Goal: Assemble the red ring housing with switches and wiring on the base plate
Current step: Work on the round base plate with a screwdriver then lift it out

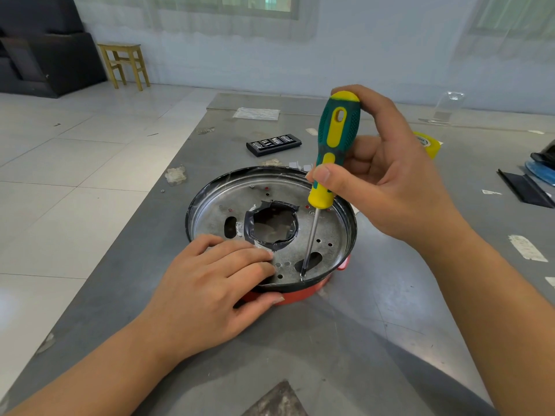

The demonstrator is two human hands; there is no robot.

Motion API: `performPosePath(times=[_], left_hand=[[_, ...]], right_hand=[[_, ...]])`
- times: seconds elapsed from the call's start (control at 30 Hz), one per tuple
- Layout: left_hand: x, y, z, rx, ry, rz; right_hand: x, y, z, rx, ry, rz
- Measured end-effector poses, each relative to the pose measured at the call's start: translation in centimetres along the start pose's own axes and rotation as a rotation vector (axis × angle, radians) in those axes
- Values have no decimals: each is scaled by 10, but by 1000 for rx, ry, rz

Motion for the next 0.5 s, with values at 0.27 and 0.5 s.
performPosePath(times=[0.27, 0.5], left_hand=[[1, 0, 2, -1, 21, 1], [3, 2, 4, -13, 18, 0]], right_hand=[[0, -5, -16, -134, 77, -20], [-4, -17, -21, -101, 192, -21]])
Point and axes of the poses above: each hand's wrist, its own x-axis towards the middle knuckle, its own y-axis out of the back of the hand, z = x × y, the point moved 3 cm from there along x, towards the middle knuckle, and after that the axes turned 2 degrees about x, right-handed, at the moved point
